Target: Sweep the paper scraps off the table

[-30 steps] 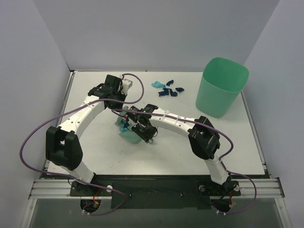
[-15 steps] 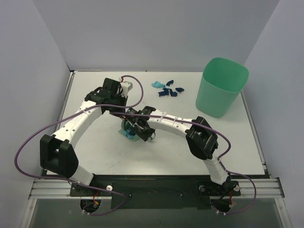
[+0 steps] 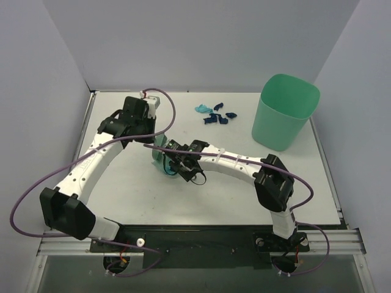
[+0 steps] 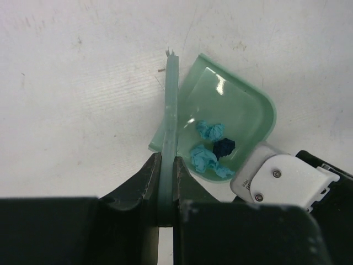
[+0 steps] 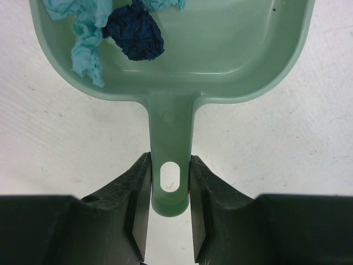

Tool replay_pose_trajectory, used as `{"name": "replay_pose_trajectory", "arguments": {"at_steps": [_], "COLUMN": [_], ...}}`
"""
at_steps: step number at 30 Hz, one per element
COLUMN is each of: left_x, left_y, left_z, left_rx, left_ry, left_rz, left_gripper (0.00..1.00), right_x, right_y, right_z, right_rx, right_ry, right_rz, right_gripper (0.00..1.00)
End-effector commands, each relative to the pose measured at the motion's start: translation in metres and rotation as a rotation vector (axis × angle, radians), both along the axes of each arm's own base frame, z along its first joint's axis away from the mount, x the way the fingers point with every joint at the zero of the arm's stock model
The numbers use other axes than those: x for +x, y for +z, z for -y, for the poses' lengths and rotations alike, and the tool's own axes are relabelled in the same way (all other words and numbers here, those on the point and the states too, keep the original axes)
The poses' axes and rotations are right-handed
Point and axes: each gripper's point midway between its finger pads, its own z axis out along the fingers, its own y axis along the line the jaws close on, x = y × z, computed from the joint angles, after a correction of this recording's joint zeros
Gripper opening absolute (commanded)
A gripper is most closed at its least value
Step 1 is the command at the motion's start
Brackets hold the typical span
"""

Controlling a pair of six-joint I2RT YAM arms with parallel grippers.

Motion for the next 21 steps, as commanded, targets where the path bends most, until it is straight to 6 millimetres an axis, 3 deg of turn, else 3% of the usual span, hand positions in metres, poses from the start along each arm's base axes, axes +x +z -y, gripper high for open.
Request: {"name": "replay_pose_trajectory", "arguments": {"at_steps": [1,8,12,15,21], "left_x": [0.013,0.012,0.003,0.0,-0.001], "left_y": [0.086,0.166,0.196,0.196,0.165], "left_z": [-0.008,-0.05,-0.074,-0.078,-0.07], "left_rx": [-0.084,-0.139,-0.166,-0.171,-0.183], "left_ry": [0.091,0.29,0.379,0.385,0.356], "left_rz": [0.225,0.465,0.551,0.555,0.505], "left_gripper": [0.0,0.0,0.0,0.0,0.0], "right_x": [0.004,0.008,0.008,0.013,0.028], "right_y": [0.039,0.08,0.107,0.132,0.184], "right_z": [0.001,0.014,0.031,0.047,0.085], "right_rx": [0.08,0.139,0.143,0.173,0.309], "right_ry": [-0.045,-0.106,-0.136,-0.185,-0.352], "right_rz": [0.087,0.142,0.162,0.175,0.16], "right_gripper": [0.0,0.0,0.0,0.0,0.0]}}
